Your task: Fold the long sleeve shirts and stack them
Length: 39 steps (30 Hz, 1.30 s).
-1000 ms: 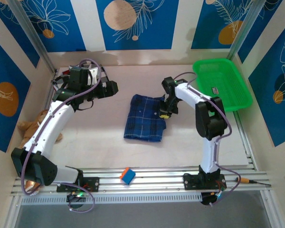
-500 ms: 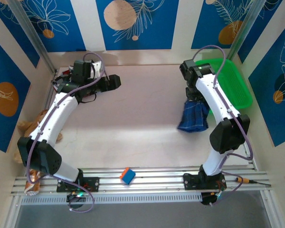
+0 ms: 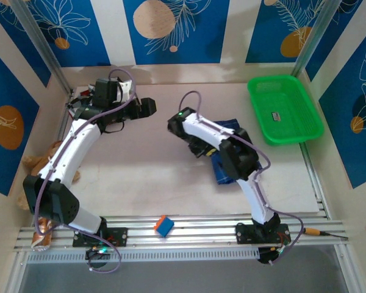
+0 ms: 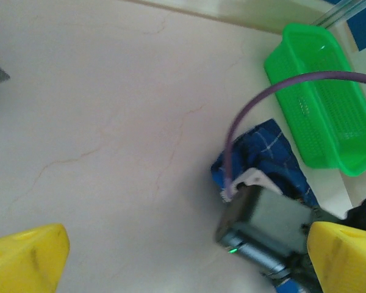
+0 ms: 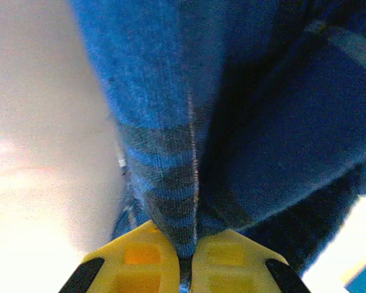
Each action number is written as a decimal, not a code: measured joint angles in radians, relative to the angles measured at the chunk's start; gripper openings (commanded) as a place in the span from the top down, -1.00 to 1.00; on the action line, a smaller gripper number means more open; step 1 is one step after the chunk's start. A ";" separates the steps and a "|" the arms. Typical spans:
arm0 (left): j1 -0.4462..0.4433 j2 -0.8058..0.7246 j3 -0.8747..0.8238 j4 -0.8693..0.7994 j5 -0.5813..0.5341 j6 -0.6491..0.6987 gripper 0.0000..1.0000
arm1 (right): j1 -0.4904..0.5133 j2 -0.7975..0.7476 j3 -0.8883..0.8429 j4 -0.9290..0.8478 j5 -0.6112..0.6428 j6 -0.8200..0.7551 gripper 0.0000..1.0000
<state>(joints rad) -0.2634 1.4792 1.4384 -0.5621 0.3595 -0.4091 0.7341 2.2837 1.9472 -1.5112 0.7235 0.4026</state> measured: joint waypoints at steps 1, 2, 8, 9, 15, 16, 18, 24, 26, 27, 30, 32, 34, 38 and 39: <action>0.000 -0.010 -0.018 0.000 0.000 0.000 -1.00 | 0.022 0.022 0.031 0.008 -0.050 0.005 1.00; 0.000 -0.018 -0.033 -0.001 0.000 0.000 -1.00 | 0.037 0.034 0.057 0.016 -0.095 0.009 1.00; 0.000 -0.067 -0.146 0.011 0.008 -0.030 -1.00 | 0.066 0.084 0.177 0.092 -0.394 0.028 0.41; 0.000 -0.074 -0.171 0.020 0.011 -0.042 -1.00 | 0.060 0.088 0.179 0.107 -0.444 0.035 0.28; 0.000 -0.118 -0.323 0.083 0.018 -0.142 -1.00 | 0.013 0.068 0.168 0.210 -0.730 0.069 -0.17; 0.000 -0.126 -0.343 0.092 0.018 -0.162 -1.00 | 0.004 0.051 0.158 0.229 -0.779 0.076 -0.19; 0.000 -0.138 -0.372 0.110 0.018 -0.191 -1.00 | -0.011 0.002 0.134 0.261 -0.858 0.093 -0.21; -0.024 -0.129 -0.436 0.157 0.012 -0.292 -0.92 | -0.081 -0.265 0.000 0.322 -1.005 0.136 -0.23; -0.061 -0.088 -0.437 0.174 0.006 -0.319 -0.70 | -0.125 -0.357 -0.055 0.327 -1.008 0.143 -0.17; -0.088 -0.053 -0.431 0.181 0.006 -0.331 -0.50 | -0.155 -0.402 -0.088 0.327 -0.998 0.147 -0.05; -0.181 0.092 -0.379 0.180 0.005 -0.356 0.03 | -0.268 -0.487 -0.201 0.319 -0.921 0.154 0.44; -0.234 0.188 -0.335 0.181 0.001 -0.370 0.34 | -0.341 -0.502 -0.289 0.323 -0.856 0.149 0.65; -0.274 0.274 -0.290 0.178 -0.008 -0.379 0.46 | -0.415 -0.504 -0.402 0.343 -0.799 0.145 0.73; -0.306 0.401 -0.203 0.154 -0.024 -0.377 0.53 | -0.479 -0.502 -0.582 0.393 -0.774 0.138 0.79; -0.305 0.430 -0.174 0.147 -0.029 -0.374 0.55 | -0.481 -0.502 -0.616 0.409 -0.777 0.138 0.80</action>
<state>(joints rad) -0.5686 1.9095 1.2644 -0.4149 0.3305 -0.7830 0.2531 1.7821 1.3312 -1.1023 -0.0536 0.5404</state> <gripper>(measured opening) 0.240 0.107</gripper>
